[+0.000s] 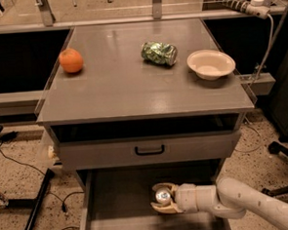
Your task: Pick redbull can from middle drawer and place on counter
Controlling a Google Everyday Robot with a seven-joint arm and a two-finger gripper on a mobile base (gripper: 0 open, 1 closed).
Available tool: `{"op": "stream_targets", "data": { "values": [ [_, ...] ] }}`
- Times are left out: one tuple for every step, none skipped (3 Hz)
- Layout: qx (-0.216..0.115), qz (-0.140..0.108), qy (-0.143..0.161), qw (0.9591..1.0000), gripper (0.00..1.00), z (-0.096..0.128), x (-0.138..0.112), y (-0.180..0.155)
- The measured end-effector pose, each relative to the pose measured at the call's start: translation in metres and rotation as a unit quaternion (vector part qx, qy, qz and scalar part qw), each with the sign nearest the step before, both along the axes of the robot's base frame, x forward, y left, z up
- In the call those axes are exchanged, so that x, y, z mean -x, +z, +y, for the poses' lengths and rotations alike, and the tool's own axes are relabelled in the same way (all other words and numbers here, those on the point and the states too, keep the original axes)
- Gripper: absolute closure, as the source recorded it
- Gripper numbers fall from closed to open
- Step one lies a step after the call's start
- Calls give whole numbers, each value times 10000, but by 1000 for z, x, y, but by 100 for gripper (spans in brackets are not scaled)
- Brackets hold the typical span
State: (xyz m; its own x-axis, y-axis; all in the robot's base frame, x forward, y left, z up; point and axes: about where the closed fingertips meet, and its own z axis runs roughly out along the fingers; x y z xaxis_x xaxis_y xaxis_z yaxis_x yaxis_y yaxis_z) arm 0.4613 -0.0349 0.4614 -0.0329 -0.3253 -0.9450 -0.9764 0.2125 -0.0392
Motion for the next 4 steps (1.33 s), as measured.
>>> {"op": "stream_targets", "data": {
  "values": [
    [21,-123,-94,9999,100,-29,4,37],
    [57,-344,-130,9993,100,-56,0,81],
    [154,-612,-137,9979,100,-80,-10,141],
    [496,-984,-125,9938,100,-91,-19,202]
  ]
}}
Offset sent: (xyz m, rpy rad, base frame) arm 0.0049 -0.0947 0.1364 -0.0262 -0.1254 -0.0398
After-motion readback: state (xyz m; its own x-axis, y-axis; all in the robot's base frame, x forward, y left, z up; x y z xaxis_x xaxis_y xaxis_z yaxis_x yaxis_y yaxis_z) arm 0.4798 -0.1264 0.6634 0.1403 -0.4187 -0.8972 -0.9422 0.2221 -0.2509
